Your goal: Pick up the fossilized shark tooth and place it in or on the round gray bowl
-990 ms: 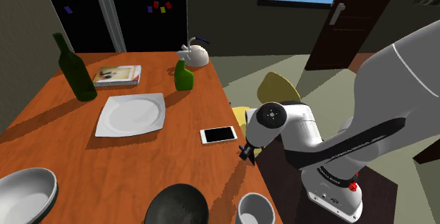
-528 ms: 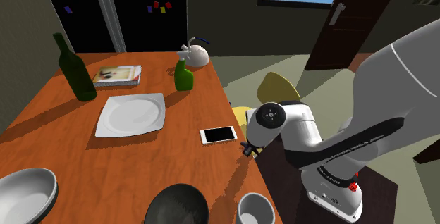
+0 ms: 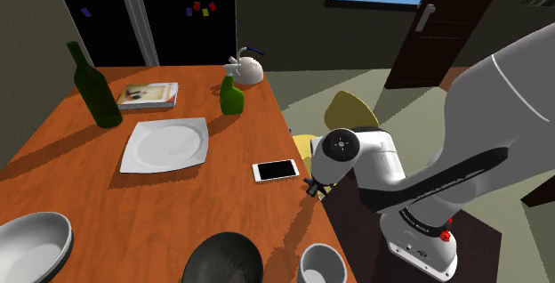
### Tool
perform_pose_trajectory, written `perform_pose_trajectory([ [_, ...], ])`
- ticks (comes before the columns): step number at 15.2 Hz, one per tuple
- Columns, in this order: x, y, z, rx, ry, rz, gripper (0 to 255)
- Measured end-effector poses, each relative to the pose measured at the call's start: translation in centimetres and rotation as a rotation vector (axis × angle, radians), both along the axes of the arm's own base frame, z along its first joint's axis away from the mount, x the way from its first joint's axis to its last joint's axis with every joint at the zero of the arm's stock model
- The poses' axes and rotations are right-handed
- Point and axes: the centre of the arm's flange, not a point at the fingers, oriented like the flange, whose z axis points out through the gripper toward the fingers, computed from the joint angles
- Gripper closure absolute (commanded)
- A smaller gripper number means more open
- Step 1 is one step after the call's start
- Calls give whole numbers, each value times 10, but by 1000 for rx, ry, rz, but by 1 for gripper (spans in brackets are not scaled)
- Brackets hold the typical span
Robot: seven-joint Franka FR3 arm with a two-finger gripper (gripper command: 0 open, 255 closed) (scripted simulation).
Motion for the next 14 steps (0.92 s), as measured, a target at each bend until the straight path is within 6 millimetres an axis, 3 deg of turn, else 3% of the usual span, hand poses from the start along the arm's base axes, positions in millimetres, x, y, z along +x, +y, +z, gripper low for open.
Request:
perform_pose_trajectory([
  [14,-1,4,68,4,0,7,255],
])
